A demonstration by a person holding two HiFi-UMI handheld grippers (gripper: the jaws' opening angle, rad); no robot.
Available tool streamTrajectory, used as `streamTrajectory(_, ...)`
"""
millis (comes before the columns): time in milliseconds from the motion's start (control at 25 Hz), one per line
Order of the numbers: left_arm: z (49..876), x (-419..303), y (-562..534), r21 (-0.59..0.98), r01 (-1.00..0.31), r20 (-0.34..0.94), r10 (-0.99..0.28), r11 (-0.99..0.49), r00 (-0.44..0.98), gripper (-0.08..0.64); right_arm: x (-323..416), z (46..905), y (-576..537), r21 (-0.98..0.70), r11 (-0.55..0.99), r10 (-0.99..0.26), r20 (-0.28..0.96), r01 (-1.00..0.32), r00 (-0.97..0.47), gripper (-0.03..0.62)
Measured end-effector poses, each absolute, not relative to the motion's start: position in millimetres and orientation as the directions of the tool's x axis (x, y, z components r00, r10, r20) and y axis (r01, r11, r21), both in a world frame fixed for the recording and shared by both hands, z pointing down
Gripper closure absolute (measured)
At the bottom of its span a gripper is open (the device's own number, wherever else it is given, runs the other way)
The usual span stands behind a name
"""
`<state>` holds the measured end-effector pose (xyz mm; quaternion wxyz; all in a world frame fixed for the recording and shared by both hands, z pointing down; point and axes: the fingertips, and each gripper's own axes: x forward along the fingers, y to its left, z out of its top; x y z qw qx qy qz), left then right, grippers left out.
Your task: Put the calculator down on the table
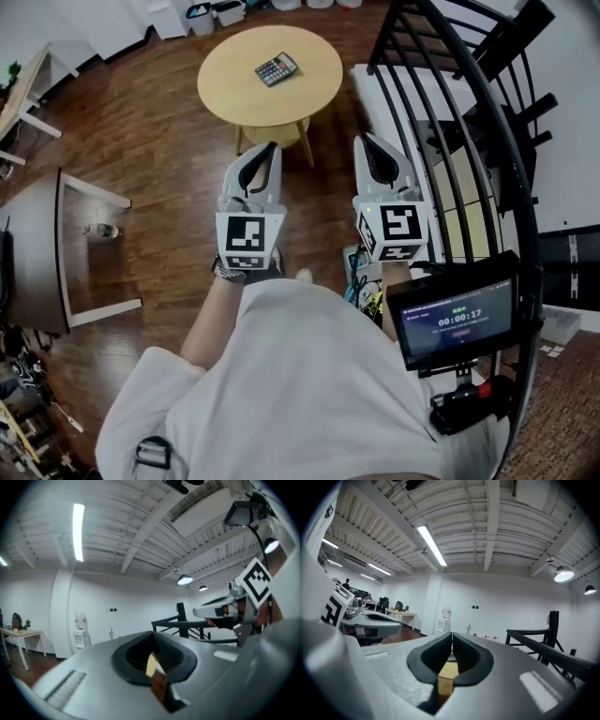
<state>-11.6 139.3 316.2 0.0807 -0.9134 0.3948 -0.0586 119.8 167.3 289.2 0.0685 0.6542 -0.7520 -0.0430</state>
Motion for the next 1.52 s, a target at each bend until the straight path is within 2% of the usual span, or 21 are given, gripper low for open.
streamTrajectory(320, 305.8, -7.2, 158.8, -0.216, -0.674, 0.023, -0.694, -0.706, 0.719, 0.555, 117.9, 283.0, 183.7, 0.126, 0.128, -0.992, 0.027, -0.984, -0.125, 0.586)
streamTrajectory(600, 303.4, -20.2, 159.8, -0.199, -0.679, 0.032, -0.697, -0.706, 0.716, 0.557, 84.8, 271.8, 192.8, 0.131, 0.146, -0.989, -0.016, -0.98, -0.15, 0.586)
streamTrajectory(880, 300.9, -21.6, 158.9, -0.209, -0.668, 0.025, -0.687, -0.714, 0.727, 0.556, 90.7, 274.3, 188.5, 0.089, 0.118, -0.993, -0.007, -0.989, -0.119, 0.586)
streamTrajectory(1200, 294.8, -28.3, 150.3, -0.208, -0.669, 0.017, -0.686, -0.714, 0.727, 0.555, 84.5, 264.0, 183.4, 0.108, 0.115, -0.992, -0.029, -0.987, -0.119, 0.586)
streamTrajectory(1520, 298.3, -28.4, 147.5, -0.203, -0.668, 0.022, -0.685, -0.716, 0.728, 0.555, 75.2, 269.5, 178.3, 0.151, 0.139, -0.99, -0.002, -0.979, -0.141, 0.589)
